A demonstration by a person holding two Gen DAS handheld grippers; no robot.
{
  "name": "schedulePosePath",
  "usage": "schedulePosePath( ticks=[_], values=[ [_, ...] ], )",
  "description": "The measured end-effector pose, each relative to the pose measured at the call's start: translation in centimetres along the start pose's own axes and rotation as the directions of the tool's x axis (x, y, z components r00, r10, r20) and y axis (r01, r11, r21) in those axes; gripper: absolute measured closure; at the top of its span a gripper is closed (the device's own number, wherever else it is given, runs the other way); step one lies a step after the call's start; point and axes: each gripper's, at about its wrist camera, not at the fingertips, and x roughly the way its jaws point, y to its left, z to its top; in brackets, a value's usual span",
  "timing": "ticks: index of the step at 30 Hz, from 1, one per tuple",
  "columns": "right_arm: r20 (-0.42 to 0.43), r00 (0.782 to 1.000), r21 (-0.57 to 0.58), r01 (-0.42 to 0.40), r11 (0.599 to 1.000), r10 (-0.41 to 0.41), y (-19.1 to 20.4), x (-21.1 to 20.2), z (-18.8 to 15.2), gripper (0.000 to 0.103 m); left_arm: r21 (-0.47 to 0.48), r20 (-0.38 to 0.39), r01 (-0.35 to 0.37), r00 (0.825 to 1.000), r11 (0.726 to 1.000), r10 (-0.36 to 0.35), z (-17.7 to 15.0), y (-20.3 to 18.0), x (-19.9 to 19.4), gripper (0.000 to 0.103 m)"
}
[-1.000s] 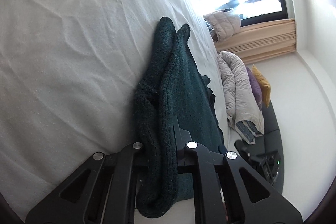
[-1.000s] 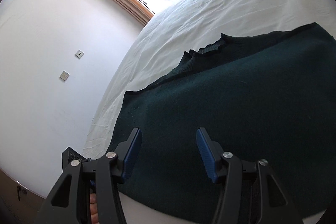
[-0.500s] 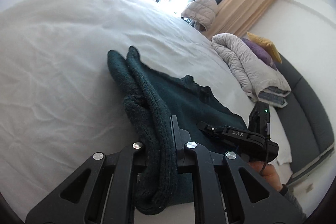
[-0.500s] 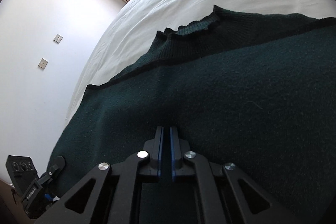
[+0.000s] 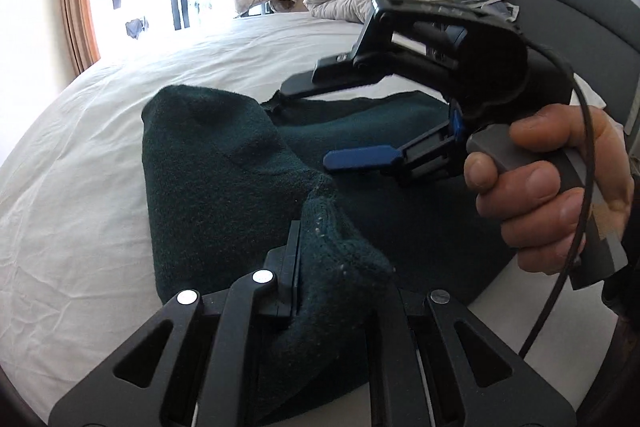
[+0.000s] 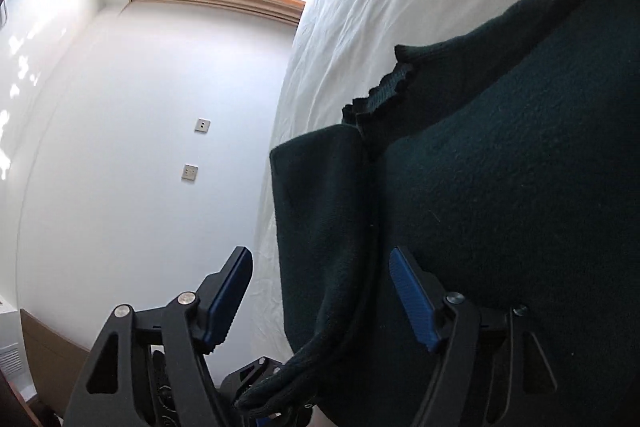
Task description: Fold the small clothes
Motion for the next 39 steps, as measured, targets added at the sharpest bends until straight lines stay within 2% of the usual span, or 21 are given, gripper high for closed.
schedulePosePath(
  ticks=[2,4,6,9,12,15,17,18,19,20,21,25,33,39],
  values=[
    [-0.014,1.000,0.039,0.011,0.999,-0.010,0.7,0.8,0.2,0.029,-0.048,0.046,0.025,0.999,0.999,-0.022,-0.5,1.6,-1.9,0.095],
    [-0.028,0.999,0.084,-0.044,0.996,0.046,0.9,1.3,0.4,0.028,-0.116,0.083,0.059,0.995,0.991,-0.049,-0.6,3.0,-3.3,0.095],
    [-0.045,0.996,0.100,-0.076,0.992,0.081,1.4,1.8,0.3,0.028,-0.148,0.099,0.069,0.994,0.987,-0.055,-1.0,4.0,-4.6,0.095],
    [-0.109,0.990,0.098,-0.078,0.992,0.089,2.5,4.0,-0.1,0.028,-0.183,0.117,0.096,0.990,0.978,-0.075,-1.5,4.8,-5.6,0.095],
    [-0.127,0.987,0.093,-0.083,0.992,0.095,3.3,5.8,-0.1,0.029,-0.175,0.121,0.091,0.990,0.980,-0.070,-1.5,5.5,-6.9,0.095],
    [-0.114,0.988,0.095,-0.088,0.992,0.099,3.9,6.8,0.5,0.037,-0.118,0.100,0.059,0.994,0.991,-0.048,-1.3,4.3,-6.7,0.095],
    [-0.114,0.992,0.071,-0.055,0.996,0.063,4.3,7.2,1.0,0.043,-0.082,0.087,0.045,0.995,0.996,-0.038,-1.3,3.7,-6.5,0.095],
    [-0.113,0.993,0.057,-0.033,0.998,0.040,4.4,7.3,1.2,0.053,-0.064,0.088,0.036,0.996,0.997,-0.030,-1.4,3.3,-6.6,0.095],
    [-0.112,0.994,0.042,-0.008,0.999,0.013,4.5,7.2,1.3,0.068,-0.047,0.088,0.027,0.996,0.999,-0.023,-1.4,2.9,-6.6,0.095],
    [-0.106,0.994,0.029,0.014,0.999,-0.011,4.4,6.9,1.4,0.075,-0.032,0.086,0.020,0.996,0.999,-0.017,-1.5,2.6,-6.6,0.095],
    [-0.098,0.995,0.019,0.036,0.999,-0.034,4.3,6.4,1.5,0.087,-0.022,0.083,0.018,0.996,1.000,-0.016,-1.5,2.3,-6.5,0.095],
    [-0.061,0.988,-0.059,0.136,0.989,-0.139,4.5,4.1,1.4,0.091,0.024,0.058,0.029,0.998,0.999,-0.031,-1.2,0.5,-5.6,0.095],
    [0.048,0.967,-0.134,0.253,0.958,-0.249,3.9,-2.1,2.8,0.091,0.161,0.022,0.093,0.995,0.983,-0.098,1.1,-6.9,-2.5,0.095],
    [0.091,0.935,-0.145,0.354,0.924,-0.344,1.8,-7.1,4.2,0.091,0.222,-0.014,0.162,0.987,0.962,-0.163,2.2,-11.6,0.6,0.095]
  ],
)
